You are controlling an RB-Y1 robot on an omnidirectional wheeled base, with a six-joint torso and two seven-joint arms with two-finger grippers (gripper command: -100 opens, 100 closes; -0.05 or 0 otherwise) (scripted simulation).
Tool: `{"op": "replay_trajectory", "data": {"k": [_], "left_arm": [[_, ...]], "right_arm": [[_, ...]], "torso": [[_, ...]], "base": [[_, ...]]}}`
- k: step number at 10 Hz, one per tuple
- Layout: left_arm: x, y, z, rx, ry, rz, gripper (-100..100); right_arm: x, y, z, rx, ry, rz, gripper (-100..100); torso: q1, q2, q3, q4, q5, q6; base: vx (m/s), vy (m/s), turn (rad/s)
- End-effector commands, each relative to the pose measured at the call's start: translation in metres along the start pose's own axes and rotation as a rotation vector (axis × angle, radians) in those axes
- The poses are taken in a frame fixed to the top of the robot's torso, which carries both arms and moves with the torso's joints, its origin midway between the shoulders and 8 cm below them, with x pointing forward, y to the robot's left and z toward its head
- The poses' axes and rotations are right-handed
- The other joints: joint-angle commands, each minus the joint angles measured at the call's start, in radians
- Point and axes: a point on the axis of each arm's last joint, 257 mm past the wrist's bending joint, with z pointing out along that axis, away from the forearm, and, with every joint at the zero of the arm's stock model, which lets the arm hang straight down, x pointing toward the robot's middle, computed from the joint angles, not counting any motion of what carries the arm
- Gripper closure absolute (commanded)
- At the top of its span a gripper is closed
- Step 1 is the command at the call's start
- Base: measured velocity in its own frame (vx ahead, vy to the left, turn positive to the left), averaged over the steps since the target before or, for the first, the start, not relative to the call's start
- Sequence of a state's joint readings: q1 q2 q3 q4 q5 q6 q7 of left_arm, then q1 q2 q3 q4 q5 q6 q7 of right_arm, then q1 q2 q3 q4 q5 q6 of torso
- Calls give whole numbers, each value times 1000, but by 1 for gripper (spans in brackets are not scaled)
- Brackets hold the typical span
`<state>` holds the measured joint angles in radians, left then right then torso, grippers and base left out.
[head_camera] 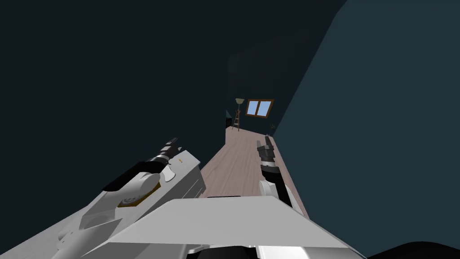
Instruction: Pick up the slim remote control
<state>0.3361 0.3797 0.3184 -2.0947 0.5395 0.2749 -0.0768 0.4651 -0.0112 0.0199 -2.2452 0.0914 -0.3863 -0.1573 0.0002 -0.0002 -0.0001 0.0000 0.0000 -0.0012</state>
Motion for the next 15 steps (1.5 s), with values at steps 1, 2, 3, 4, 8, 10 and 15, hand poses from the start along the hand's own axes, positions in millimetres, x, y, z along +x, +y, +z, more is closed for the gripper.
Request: {"op": "replay_trajectory", "data": {"k": [1,2,3,4,8,10,15], "left_arm": [[-17,21,0,-69,-18,20,-100],[-16,27,0,-96,-16,20,-100],[-34,43,-3,-150,-35,41,-100],[-33,51,-4,-181,-31,40,-100],[-70,92,-19,-332,-60,85,-100],[-86,116,-31,-430,-65,105,-100],[-122,161,-64,-608,-79,152,-100]], "right_arm": [[0,0,0,0,0,0,0],[0,0,0,0,0,0,0],[0,0,0,0,0,0,0],[0,0,0,0,0,0,0],[0,0,0,0,0,0,0],[0,0,0,0,0,0,0],[0,0,0,0,0,0,0]], "torso": [[0,0,0,0,0,0],[0,-1,0,0,0,1],[0,-1,0,0,0,0],[0,-1,-1,0,0,1],[1,-1,0,0,0,0],[1,-1,-1,0,0,0],[1,-1,-1,0,0,0]], "base": [[20,-11,-220],[23,-2,-151],[34,-4,-226],[34,4,-100],[30,5,-111],[36,17,-152],[41,15,-104]]}}
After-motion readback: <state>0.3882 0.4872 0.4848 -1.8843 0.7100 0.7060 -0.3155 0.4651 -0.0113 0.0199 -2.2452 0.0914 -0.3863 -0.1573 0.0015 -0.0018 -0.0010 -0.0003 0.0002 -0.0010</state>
